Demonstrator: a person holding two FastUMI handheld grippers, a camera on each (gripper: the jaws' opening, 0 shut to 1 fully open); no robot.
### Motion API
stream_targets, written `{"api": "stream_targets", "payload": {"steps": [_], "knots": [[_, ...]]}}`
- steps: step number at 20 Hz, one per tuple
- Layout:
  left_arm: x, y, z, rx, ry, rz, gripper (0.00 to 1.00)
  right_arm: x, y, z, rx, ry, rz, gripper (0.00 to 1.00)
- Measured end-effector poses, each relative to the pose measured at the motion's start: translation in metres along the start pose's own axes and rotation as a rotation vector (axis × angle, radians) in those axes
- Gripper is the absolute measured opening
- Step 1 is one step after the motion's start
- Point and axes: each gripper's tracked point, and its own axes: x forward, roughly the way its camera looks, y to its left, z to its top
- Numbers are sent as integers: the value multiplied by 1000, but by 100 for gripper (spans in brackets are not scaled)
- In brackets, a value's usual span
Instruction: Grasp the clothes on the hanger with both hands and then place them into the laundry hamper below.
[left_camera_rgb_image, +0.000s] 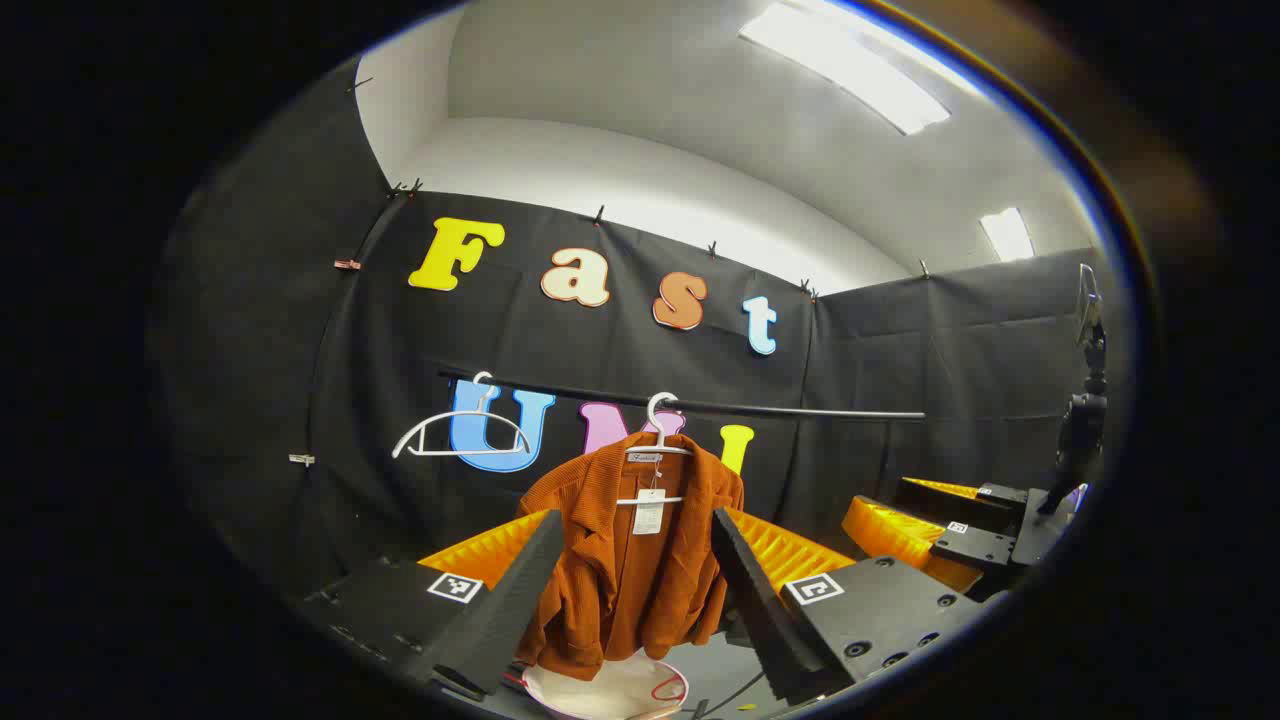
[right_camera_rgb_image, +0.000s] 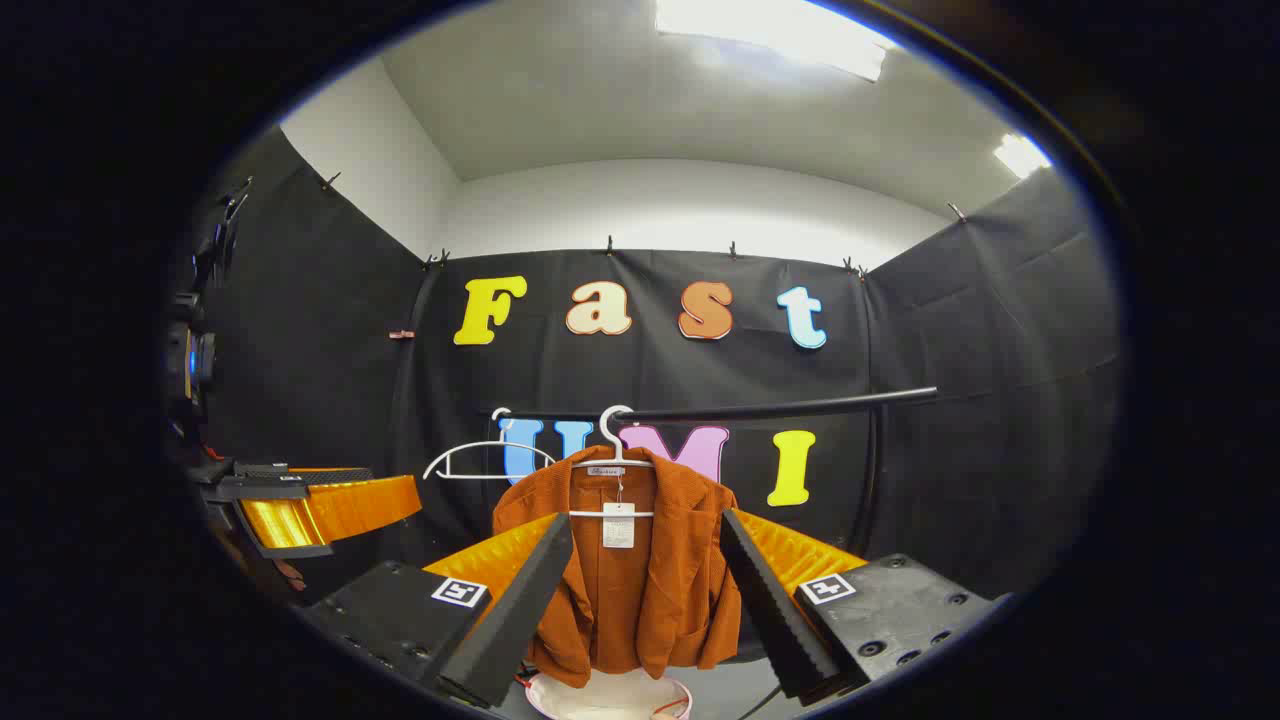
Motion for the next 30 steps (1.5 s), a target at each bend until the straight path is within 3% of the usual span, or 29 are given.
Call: {"api": "stream_targets", "payload": {"steps": [20,30], "knots": [[-13,7,9,-9,-12,22,94,-12,-1,5,19,0,-23,97],[-20,16,9,-16,-7,-10,94,-18,9,5,4,4,-46,97]]}}
